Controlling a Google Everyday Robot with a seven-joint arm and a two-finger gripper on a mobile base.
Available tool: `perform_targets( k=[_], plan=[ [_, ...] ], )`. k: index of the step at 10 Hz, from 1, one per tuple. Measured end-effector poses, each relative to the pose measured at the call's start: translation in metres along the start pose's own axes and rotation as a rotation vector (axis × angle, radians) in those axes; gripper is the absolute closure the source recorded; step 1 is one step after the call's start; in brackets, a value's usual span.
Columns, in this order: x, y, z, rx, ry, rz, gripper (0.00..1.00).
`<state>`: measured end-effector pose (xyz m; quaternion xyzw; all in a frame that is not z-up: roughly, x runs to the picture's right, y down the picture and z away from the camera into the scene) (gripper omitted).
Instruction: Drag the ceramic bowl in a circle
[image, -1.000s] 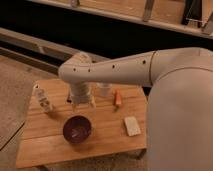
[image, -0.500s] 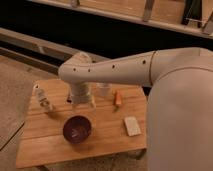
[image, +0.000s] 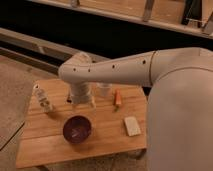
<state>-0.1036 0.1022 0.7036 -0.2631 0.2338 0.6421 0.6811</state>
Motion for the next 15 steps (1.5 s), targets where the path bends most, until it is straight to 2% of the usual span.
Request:
perform_targets(
  k=[1,4,8,11,13,15],
  plan=[
    [0.001,0.001,0.002,-0.005,0.004,-0.01,0.35],
    [0.01,0.007,0.023,-0.047,0.053,-0.078,0.35],
    [0.018,-0.017,0.056,-0.08,0.107,-0.129,0.35],
    [0.027,-0.03,0.083,-0.074,0.151,-0.153,0.35],
    [0.03,-0.025,0.106,-0.049,0.183,-0.198,0.35],
    [0.03,-0.018,0.119,-0.032,0.204,-0.222,0.35]
  ],
)
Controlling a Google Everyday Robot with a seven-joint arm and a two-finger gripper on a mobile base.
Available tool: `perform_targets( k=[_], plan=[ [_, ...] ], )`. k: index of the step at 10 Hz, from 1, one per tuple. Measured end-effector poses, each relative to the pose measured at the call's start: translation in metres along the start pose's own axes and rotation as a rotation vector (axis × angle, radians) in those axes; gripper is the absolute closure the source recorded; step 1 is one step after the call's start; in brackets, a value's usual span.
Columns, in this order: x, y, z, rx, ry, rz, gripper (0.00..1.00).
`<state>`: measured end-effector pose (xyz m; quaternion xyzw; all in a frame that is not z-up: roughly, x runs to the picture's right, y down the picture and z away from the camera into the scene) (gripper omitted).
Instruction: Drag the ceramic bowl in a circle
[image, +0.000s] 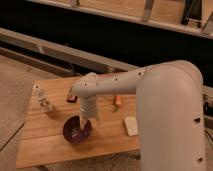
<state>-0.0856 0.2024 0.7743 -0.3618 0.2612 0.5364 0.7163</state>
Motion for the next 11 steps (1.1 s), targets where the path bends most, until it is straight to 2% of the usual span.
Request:
perform_targets(
  k=[3,6,7,9,10,11],
  plan=[
    [-0.006,0.004,0.015,0.0,0.028,0.007,0.37],
    [-0.013,0.005,0.023,-0.006,0.04,0.022,0.62],
    [-0.016,0.004,0.024,-0.01,0.042,0.028,0.77],
    [-0.019,0.003,0.024,-0.014,0.042,0.034,0.94],
    [-0.021,0.001,0.024,-0.015,0.043,0.038,1.0],
    [-0.022,-0.001,0.024,-0.014,0.045,0.041,1.0]
  ],
)
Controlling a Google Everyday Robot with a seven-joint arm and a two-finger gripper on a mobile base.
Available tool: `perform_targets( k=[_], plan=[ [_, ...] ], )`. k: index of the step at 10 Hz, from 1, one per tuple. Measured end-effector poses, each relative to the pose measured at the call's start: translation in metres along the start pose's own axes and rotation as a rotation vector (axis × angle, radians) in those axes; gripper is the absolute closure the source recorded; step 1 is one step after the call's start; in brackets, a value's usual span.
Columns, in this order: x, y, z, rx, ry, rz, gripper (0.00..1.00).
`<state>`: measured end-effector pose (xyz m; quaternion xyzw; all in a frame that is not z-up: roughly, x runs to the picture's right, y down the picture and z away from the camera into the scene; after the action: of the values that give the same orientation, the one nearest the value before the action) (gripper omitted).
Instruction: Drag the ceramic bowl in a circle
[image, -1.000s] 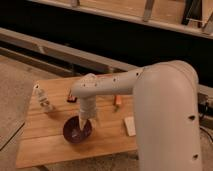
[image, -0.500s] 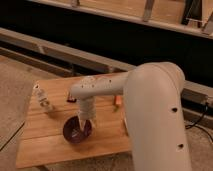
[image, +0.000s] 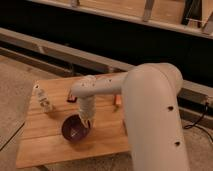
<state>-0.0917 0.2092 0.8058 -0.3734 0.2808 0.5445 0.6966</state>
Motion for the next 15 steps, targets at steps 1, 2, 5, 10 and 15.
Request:
perform_targets(
  k=[1,2,5,10,15],
  plan=[
    [-0.002,-0.003,0.0,0.003,0.002,0.005,1.0],
    [-0.006,-0.01,0.001,0.013,0.003,0.017,1.0],
    [-0.021,-0.027,0.002,0.041,0.003,0.043,1.0],
    [-0.072,-0.015,-0.003,0.087,-0.013,0.009,1.0],
    [-0.094,0.043,-0.03,0.044,-0.06,-0.065,1.0]
  ],
)
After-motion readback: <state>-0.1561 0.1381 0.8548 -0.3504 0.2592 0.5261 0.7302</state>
